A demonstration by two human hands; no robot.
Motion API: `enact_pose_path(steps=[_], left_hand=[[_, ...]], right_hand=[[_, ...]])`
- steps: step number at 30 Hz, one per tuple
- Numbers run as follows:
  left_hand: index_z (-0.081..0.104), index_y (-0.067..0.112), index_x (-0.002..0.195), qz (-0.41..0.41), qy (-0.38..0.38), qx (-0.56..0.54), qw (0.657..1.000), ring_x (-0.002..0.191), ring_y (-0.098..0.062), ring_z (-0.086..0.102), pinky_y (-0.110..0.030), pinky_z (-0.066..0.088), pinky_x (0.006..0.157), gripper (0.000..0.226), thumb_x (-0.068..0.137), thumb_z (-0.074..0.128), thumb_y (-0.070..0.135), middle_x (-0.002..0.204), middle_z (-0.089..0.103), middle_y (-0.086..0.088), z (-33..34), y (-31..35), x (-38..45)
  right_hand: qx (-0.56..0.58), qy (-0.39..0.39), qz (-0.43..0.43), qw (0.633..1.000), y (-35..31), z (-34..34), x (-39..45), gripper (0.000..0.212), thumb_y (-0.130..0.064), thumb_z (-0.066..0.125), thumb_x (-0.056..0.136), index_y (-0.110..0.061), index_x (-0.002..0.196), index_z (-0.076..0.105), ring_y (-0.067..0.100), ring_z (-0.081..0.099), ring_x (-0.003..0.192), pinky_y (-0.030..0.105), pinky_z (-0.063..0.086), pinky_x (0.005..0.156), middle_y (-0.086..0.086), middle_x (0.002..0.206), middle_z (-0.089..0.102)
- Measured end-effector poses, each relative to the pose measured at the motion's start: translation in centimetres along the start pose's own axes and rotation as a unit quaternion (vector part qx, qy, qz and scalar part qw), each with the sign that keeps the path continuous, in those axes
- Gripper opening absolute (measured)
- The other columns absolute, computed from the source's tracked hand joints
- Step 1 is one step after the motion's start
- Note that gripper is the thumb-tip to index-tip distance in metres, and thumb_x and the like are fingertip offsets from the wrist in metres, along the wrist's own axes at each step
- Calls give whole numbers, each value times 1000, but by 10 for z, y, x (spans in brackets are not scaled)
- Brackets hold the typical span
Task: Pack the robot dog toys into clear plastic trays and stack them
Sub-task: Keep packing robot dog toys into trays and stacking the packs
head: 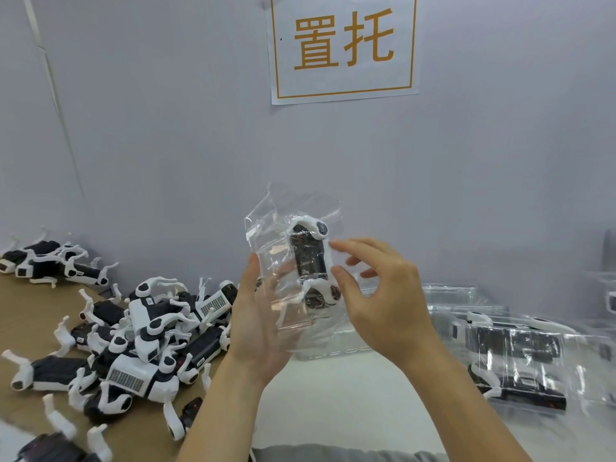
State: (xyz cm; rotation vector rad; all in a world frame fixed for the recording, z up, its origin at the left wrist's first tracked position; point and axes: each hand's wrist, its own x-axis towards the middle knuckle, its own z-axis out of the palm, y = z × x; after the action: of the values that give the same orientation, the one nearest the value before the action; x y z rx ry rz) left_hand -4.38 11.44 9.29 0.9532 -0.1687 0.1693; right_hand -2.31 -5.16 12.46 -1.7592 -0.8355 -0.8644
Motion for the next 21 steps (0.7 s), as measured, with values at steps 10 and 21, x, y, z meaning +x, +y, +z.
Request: enact_pose_path(steps=[10, 21], left_hand=[[73, 30, 118, 17, 23, 110, 993, 120, -26, 65, -40, 57, 81, 61, 83, 54, 76, 123, 71, -6, 11, 1, -6], [75, 36, 109, 46, 59, 199, 977, 119, -15, 62, -39, 48, 93, 65, 63, 63, 81, 118, 72, 2, 14, -4, -2]], right_hand=[[-1, -64, 34, 997, 2, 2, -2, 57, -15, 60, 96, -29, 149, 43, -5, 35, 139, 36, 43, 110, -22, 151, 40], [15, -26, 77, 997, 11, -9, 1, 34, -17, 59, 97, -38, 124, 63, -5, 56, 113, 18, 48, 93, -25, 121, 61]])
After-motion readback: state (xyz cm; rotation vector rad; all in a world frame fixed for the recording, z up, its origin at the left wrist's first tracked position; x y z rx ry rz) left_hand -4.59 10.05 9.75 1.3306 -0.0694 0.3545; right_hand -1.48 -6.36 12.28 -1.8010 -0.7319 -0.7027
